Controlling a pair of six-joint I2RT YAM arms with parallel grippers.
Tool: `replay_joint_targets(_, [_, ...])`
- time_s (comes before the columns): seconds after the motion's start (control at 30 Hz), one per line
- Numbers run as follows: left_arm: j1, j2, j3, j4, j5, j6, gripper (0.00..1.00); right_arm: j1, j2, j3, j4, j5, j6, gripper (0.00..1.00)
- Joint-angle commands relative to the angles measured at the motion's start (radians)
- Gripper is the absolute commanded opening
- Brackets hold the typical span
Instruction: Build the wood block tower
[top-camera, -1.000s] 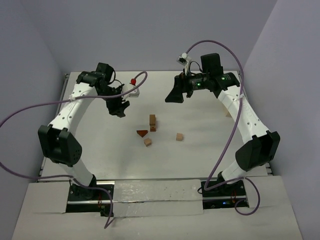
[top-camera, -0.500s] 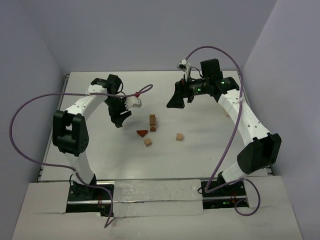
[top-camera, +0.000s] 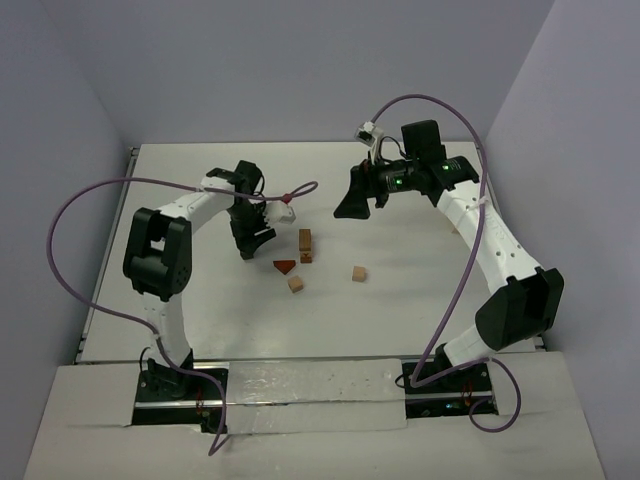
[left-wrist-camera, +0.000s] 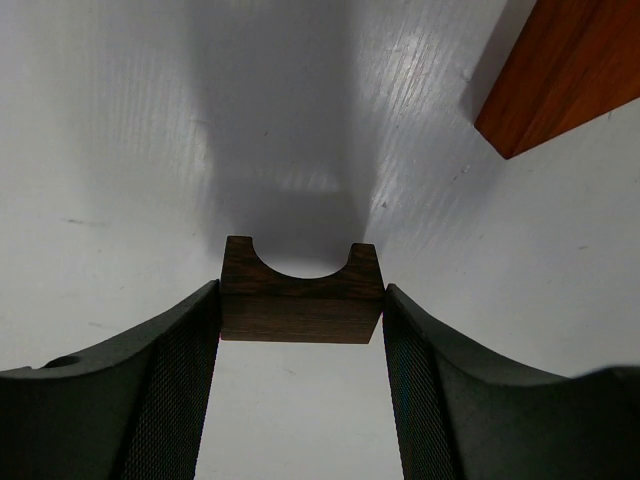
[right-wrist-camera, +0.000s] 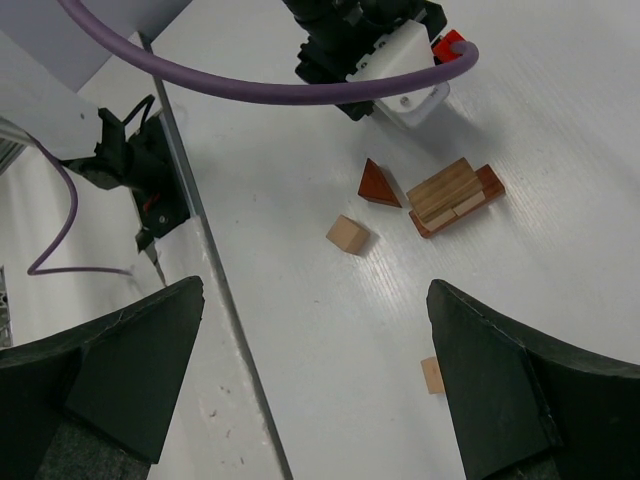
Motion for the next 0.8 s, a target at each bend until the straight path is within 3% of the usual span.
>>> replay_joint_targets(0.0, [-0.007,0.034,0.036,0.011,0.035,-0.004,0.37,-0.005,-0.049,-0.014,0.023,0.006,-0.015,1.00])
replay_joint_targets(0.2, [-0.007,0.067,0.065,-0.013,0.053,0.007,0.44,-0.004,-0.047,-0.012,0.017,0.003,-0.016,1.00])
replay_joint_targets(0.4, [-0.007,0.048,0.077,-0.033,0.101,0.021,0.85,-0.005,-0.046,-0.011,0.016,0.000,-0.015,1.00])
replay_joint_targets(0.47, [-0.005,0.018,0.070,-0.034,0.125,0.034,0.94,-0.004,-0.048,-0.010,0.016,-0.006,-0.011,1.00])
replay_joint_targets(0.53, [-0.003,-0.023,0.060,-0.039,0.156,0.051,0.99,-0.004,-0.049,-0.013,0.022,-0.012,-0.006,1.00])
replay_joint_targets(0.77, [0.102,-0.193,-0.022,0.007,0.354,0.106,0.99,-0.004,-0.057,-0.020,0.030,-0.023,0.004,1.00])
